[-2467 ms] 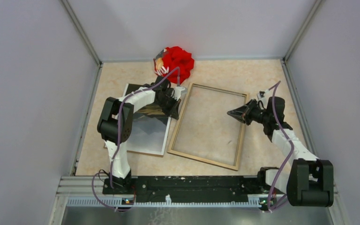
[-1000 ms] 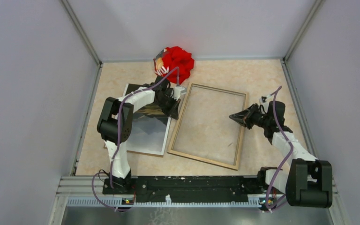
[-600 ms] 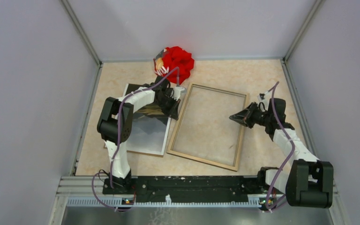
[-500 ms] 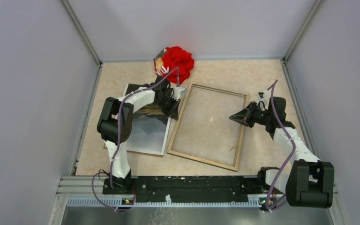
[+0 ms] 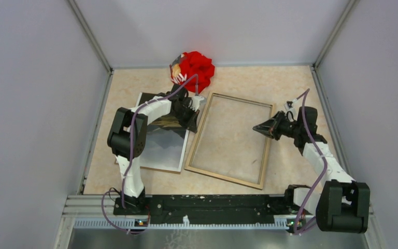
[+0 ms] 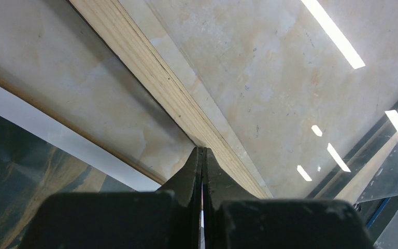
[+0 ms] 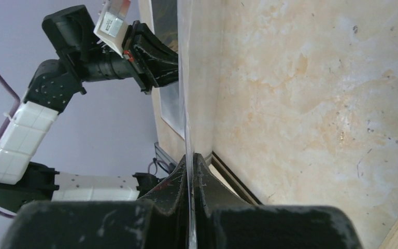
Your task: Put the photo into the frame
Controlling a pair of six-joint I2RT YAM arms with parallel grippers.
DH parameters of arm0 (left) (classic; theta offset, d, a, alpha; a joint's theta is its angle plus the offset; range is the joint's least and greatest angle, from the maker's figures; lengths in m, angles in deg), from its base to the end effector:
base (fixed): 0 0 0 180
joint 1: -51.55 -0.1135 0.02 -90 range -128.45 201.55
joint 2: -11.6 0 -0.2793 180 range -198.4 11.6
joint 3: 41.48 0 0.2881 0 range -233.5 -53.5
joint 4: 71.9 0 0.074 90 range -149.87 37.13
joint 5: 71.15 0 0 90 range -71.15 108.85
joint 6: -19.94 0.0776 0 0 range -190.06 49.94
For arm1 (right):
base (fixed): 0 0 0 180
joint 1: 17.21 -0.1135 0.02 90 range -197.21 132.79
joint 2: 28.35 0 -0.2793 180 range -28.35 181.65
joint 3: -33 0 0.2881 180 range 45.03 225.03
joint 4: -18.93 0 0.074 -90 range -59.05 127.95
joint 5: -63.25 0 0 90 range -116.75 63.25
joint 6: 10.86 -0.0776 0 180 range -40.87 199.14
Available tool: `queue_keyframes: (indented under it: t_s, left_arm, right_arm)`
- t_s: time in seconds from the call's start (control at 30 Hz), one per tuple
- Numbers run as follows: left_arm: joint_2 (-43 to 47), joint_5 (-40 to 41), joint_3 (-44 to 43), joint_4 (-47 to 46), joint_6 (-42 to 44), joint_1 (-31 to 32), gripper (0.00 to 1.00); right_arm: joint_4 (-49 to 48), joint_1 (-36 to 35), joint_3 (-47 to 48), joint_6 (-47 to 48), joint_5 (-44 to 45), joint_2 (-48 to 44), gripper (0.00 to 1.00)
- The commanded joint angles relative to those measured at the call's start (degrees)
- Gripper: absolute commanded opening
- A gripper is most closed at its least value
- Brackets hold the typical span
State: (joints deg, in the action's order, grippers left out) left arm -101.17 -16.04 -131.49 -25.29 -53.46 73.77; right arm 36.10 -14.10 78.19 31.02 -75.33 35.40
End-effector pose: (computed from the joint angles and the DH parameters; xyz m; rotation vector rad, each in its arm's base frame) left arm 0.3926 -0.2083 0.1308 1.0380 2.4835 -0.8674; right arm 0.2741 0.0434 0.1991 0.4957 2.2193 1.3583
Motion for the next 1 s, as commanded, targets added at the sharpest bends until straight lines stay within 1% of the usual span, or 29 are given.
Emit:
queue_keyframes:
  t_s: [0.0,0.43,0.67,0.9,0.97]
  left_arm:
    - [-0.7,-0.3,0.1,0.1,0.4,0.6,0.00]
    - [-0.6,-0.3,0.6,0.0,0.6,0.6,0.00]
    - [-0.6,-0.4,0.4,-0.1,0.5,0.6,0.00]
    - [-0.7,-0.3,0.4,0.1,0.6,0.6,0.00]
    - [-0.7,-0.3,0.4,0.1,0.5,0.6,0.00]
  right_arm:
    - [-2.4,-0.4,4.2,-4.3,-1.2,-3.2,0.00]
    - [-2.8,-0.4,5.0,-6.0,0.1,-4.6,0.00]
    - [-2.9,-0.4,4.4,-5.0,-0.1,-4.6,0.00]
    - [-4.8,-1.5,2.7,-5.4,-0.3,-4.3,0.00]
    - [-6.8,-2.3,2.6,-5.9,0.0,-4.2,0.00]
